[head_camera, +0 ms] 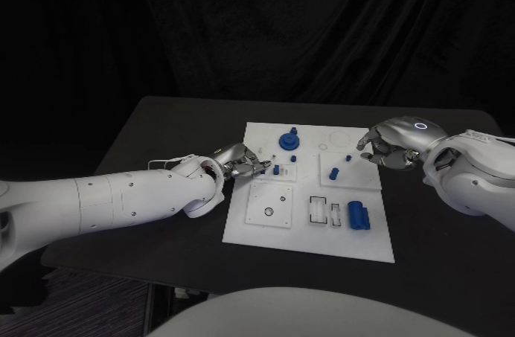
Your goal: Assemble the parts on the task board
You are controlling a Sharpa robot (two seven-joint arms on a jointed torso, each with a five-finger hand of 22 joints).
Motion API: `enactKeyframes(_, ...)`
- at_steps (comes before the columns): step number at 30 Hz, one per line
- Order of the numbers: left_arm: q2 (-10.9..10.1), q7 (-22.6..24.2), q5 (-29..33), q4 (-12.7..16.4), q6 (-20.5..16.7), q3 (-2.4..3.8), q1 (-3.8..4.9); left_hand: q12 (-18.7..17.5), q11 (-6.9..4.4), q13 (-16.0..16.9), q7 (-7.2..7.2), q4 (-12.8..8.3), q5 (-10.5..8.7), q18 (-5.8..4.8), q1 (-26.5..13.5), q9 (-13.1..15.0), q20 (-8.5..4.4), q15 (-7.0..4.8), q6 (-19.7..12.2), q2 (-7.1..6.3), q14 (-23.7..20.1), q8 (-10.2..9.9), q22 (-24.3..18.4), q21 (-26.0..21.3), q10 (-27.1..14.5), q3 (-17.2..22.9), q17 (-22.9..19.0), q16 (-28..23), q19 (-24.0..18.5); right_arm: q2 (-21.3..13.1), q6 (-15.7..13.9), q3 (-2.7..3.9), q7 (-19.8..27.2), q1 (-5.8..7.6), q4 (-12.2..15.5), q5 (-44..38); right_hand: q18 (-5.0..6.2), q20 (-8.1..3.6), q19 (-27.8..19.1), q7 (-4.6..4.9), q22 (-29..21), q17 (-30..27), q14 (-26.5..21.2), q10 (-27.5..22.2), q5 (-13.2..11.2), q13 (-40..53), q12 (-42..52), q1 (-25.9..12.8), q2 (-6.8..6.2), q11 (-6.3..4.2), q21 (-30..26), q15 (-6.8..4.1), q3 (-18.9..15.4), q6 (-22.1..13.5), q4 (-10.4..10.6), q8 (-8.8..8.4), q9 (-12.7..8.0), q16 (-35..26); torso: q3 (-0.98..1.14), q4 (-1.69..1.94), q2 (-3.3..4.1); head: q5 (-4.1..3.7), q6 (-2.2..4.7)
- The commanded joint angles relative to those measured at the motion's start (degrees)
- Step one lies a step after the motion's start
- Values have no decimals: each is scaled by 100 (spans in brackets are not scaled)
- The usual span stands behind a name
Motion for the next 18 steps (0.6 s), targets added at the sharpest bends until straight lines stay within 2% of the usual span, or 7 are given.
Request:
enactKeyframes(1,17,-145,29,0,283,-17,-17,-25,-22,1507,-6,-11,160,58,205,147,-26,-23,-45,-55,594,-25,1267,-25,600,115,1508,37,234,-7,21,4,-89,-16,9,-17,90,14,-20,29,430,242,14,35,29,-2,-34,50,-5,8,-19,-1,37,17,3,-19,-8,7,1,2,1,0,1)
enactKeyframes(6,25,-188,29,-4,316,-17,-17,-25,-37,1507,-23,-28,321,57,427,149,-36,-33,-55,-146,594,-19,1269,-20,600,288,1508,37,237,-7,23,4,-88,-16,11,-16,90,14,-20,29,430,242,14,35,29,-2,-34,50,-5,8,-19,-1,37,17,3,-19,-8,7,1,1,2,0,1)
enactKeyframes(8,28,-200,29,-7,321,-17,-17,-25,-48,1507,-33,-42,472,57,547,149,-45,-42,-61,-199,594,-13,1270,-17,600,417,1508,37,238,-7,24,4,-88,-16,13,-16,91,14,-23,30,429,239,12,33,31,-5,-35,45,-9,8,-25,-1,36,19,6,-19,-9,6,0,-2,5,5,1)
enactKeyframes(11,33,-214,29,-10,326,-17,-17,-25,-57,1507,-44,-53,563,55,648,151,-52,-49,-63,-257,594,-3,1272,-11,600,550,1508,37,242,-9,26,4,-88,-16,16,-16,91,14,-23,30,429,239,12,33,32,-5,-35,45,-9,8,-26,-1,36,19,6,-19,-9,5,-1,-1,4,2,1)
enactKeyframes(12,35,-220,29,-11,325,-17,-17,-25,-64,1507,-49,-68,681,56,719,150,-57,-57,-70,-311,594,0,1270,-14,600,658,1508,37,240,-9,27,4,-89,-16,17,-16,91,14,-23,29,429,237,11,34,33,-5,-35,44,-10,8,-27,-1,36,21,7,-18,-8,4,0,-1,5,1,1)
enactKeyframes(18,44,-253,29,-14,294,-17,-17,-25,-73,1507,-58,-47,773,51,786,152,-66,-64,-62,-378,594,19,1276,3,600,857,1508,37,250,-16,33,4,-95,-16,23,-16,91,14,-23,29,429,237,11,34,33,-5,-35,44,-10,8,-27,-1,36,21,7,-18,-8,4,2,0,3,-3,1)
